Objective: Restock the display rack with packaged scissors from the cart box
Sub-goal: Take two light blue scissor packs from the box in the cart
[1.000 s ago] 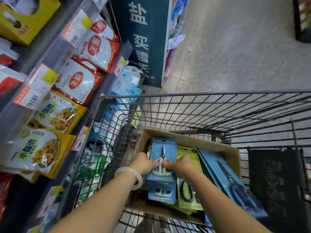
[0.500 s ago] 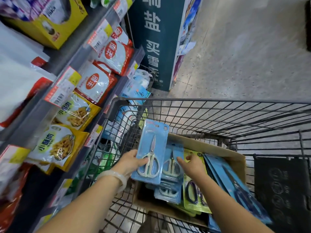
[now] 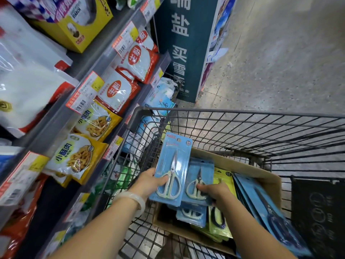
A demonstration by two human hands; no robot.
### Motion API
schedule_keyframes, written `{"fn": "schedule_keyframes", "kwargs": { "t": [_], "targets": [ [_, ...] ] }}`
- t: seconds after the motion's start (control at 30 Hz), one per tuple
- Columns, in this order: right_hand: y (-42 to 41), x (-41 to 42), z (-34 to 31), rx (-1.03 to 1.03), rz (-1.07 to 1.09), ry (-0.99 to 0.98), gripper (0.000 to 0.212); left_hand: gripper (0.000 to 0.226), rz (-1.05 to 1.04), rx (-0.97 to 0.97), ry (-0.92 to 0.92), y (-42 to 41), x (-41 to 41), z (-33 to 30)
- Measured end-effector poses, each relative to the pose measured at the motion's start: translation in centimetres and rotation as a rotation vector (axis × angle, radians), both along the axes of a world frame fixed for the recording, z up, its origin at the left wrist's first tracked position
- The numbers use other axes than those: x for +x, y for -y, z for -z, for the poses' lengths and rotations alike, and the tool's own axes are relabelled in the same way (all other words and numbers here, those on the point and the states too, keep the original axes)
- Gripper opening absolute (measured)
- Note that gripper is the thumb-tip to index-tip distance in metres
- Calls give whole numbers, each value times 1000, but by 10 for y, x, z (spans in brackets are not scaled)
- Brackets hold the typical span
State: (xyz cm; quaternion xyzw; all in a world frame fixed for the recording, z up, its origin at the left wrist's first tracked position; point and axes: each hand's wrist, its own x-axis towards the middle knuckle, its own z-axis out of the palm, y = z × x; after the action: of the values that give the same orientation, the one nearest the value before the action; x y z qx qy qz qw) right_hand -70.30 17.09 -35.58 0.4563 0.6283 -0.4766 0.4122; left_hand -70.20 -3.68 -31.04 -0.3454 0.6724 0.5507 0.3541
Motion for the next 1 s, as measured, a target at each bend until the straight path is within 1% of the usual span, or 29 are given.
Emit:
{"fn": "schedule_keyframes", "kwargs": {
  "t": [0.07, 0.17, 0.2, 0.3, 0.43, 0.57, 0.67, 0.77, 0.87, 1.0],
  "targets": [
    [-6, 3, -4, -33, 69, -5, 44, 25, 19, -1, -6, 1, 1, -2],
    [-12, 11, -17, -103, 81, -32, 25, 20, 25, 4, -6, 0, 4, -10],
    [-14, 15, -22, -130, 77, -47, 25, 21, 24, 5, -8, -1, 5, -13],
    [-19, 23, -39, -209, 79, -115, 38, 26, -7, 21, -38, -4, 10, -26],
    [-25, 25, -67, -259, -20, -281, 23, 21, -51, 32, -144, -9, 19, -52],
    [-27, 26, -101, -316, -100, -474, 24, 29, -170, 51, -268, -11, 43, -84],
    [-24, 32, -133, -369, -149, -550, 28, 22, -327, 119, -346, -12, 77, -112],
    [-12, 48, -165, -437, -253, -613, 30, 22, -484, 158, -417, -11, 118, -137],
    [12, 70, -189, -486, -382, -650, 33, 27, -619, 134, -473, -1, 163, -152],
    [54, 107, -209, -549, -575, -691, 34, 28, -759, 76, -510, 21, 230, -168]
  ]
}}
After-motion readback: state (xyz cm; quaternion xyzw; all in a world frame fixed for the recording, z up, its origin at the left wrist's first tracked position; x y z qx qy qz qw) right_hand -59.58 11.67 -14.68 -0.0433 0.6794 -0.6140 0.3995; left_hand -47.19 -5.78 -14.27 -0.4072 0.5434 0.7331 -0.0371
